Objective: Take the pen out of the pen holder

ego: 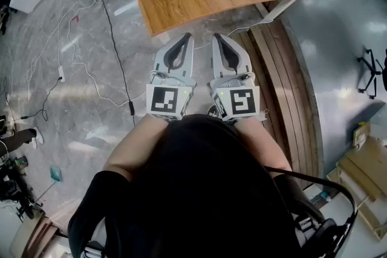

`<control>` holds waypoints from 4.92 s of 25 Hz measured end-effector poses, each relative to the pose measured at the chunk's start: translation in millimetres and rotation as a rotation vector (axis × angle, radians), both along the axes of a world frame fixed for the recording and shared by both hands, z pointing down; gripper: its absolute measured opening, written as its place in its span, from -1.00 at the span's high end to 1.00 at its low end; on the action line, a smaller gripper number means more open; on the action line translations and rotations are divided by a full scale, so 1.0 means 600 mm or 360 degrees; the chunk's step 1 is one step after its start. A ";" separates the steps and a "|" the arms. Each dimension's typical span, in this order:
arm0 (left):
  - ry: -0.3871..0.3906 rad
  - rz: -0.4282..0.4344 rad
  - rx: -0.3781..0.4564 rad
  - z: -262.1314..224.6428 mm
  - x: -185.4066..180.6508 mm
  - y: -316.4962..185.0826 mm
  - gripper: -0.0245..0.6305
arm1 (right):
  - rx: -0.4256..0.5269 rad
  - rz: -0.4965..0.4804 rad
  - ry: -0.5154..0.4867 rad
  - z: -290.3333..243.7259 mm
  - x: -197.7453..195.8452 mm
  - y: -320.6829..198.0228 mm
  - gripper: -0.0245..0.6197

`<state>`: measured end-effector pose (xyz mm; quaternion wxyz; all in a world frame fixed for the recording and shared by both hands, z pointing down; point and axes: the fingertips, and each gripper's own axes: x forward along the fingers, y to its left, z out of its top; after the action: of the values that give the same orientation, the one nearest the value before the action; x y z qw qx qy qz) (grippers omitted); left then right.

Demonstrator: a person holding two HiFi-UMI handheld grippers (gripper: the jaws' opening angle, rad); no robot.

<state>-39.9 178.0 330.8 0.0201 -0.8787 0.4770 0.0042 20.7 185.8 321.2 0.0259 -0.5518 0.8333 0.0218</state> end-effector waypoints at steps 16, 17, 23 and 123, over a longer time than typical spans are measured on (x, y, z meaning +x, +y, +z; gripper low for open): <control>-0.0010 -0.0061 -0.0029 0.012 0.032 -0.017 0.93 | -0.0052 -0.0017 -0.0063 0.017 0.047 -0.030 0.88; -0.0009 -0.0076 -0.0026 0.010 0.036 -0.022 0.93 | -0.0061 -0.0026 -0.0070 0.017 0.054 -0.037 0.88; 0.0016 -0.0146 -0.0062 0.017 0.053 -0.082 0.93 | -0.0080 -0.0039 -0.0004 0.035 0.075 -0.098 0.88; -0.0047 -0.0174 -0.0537 0.333 0.015 -0.751 0.93 | -0.0879 -0.0100 0.0103 0.413 0.059 -0.780 0.80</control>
<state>-31.1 -272.5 530.3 -0.1204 -0.8422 0.5177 -0.0900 56.1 -281.9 568.9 -0.1514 -0.5109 0.8247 -0.1894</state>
